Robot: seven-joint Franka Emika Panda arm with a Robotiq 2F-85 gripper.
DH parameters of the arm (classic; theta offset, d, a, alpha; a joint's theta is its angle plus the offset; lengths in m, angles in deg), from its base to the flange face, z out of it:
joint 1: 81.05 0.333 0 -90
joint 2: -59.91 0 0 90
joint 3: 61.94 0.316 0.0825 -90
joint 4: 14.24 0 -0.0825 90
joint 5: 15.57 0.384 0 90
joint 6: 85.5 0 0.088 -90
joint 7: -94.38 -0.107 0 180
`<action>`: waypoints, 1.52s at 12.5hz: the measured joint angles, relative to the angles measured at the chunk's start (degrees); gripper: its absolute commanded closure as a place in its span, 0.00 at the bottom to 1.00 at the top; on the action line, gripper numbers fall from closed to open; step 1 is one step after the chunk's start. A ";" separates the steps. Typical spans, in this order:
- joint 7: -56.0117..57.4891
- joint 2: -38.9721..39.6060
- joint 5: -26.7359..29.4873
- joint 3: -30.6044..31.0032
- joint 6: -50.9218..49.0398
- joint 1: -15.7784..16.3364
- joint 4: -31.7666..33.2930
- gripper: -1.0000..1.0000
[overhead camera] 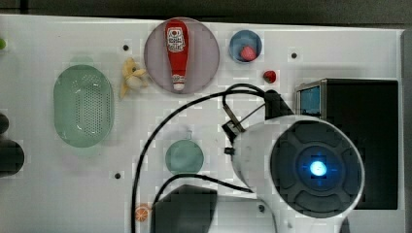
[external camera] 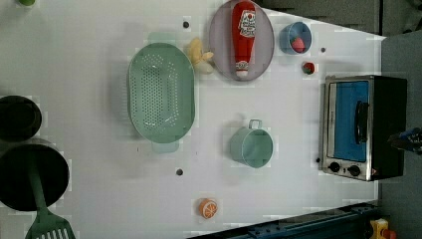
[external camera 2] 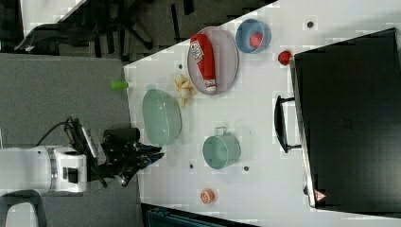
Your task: Flap open oven.
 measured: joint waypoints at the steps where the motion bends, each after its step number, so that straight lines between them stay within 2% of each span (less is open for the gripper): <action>1: 2.25 0.00 -0.19 -0.75 0.22 -0.11 0.22 0.83; 6: 26.78 2.25 0.41 -7.05 4.63 -1.05 0.45 0.83; 12: 59.59 9.13 -0.48 -17.66 20.03 -3.94 5.04 0.83; 16: 67.20 15.75 -0.23 -20.35 28.21 -4.87 6.71 0.83; 19: 68.15 19.61 -0.65 -19.65 34.68 -4.80 9.74 0.83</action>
